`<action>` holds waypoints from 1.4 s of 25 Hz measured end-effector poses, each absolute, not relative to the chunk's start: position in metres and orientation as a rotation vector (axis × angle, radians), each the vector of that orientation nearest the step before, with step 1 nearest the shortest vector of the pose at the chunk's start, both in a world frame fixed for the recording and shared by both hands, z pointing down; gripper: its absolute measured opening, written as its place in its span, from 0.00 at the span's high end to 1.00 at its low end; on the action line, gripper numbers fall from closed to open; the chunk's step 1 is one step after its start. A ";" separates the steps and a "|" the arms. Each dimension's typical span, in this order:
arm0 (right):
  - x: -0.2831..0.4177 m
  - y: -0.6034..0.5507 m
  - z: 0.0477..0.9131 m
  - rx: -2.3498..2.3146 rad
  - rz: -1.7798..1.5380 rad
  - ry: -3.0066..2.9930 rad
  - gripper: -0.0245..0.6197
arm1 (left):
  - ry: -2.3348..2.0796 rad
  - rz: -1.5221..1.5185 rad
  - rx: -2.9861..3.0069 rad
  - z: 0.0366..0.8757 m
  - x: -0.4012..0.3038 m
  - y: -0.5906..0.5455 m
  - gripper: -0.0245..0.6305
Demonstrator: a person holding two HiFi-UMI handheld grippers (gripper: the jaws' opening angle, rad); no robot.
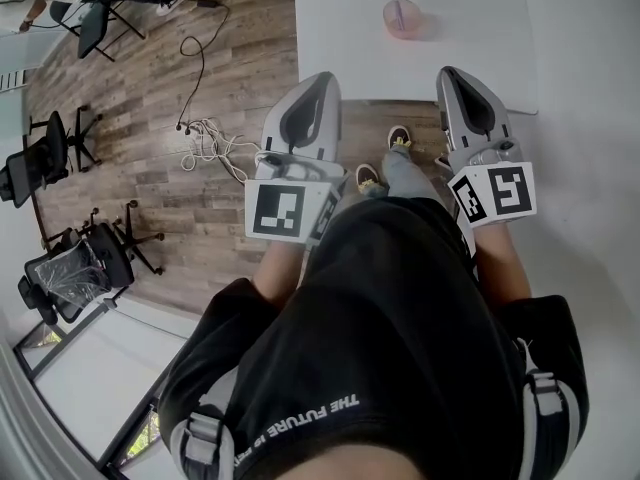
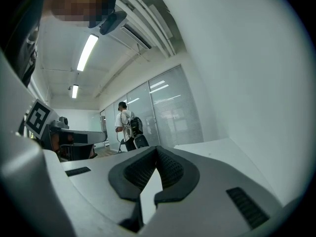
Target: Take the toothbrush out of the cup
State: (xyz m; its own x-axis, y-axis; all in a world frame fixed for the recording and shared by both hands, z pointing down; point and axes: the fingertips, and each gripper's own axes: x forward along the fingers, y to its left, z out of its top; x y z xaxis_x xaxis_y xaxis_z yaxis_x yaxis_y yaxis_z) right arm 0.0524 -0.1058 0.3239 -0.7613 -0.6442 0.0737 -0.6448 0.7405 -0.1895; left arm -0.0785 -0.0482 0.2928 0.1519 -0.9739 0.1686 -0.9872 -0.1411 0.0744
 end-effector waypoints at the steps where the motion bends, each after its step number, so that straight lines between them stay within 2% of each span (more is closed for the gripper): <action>1: 0.052 -0.109 0.323 1.083 0.324 -2.929 0.94 | -1.942 0.123 2.250 0.291 -0.079 -0.051 0.93; 35: 0.064 -0.198 0.333 0.996 0.388 -3.012 0.94 | -1.998 0.225 2.233 0.286 -0.049 -0.130 0.93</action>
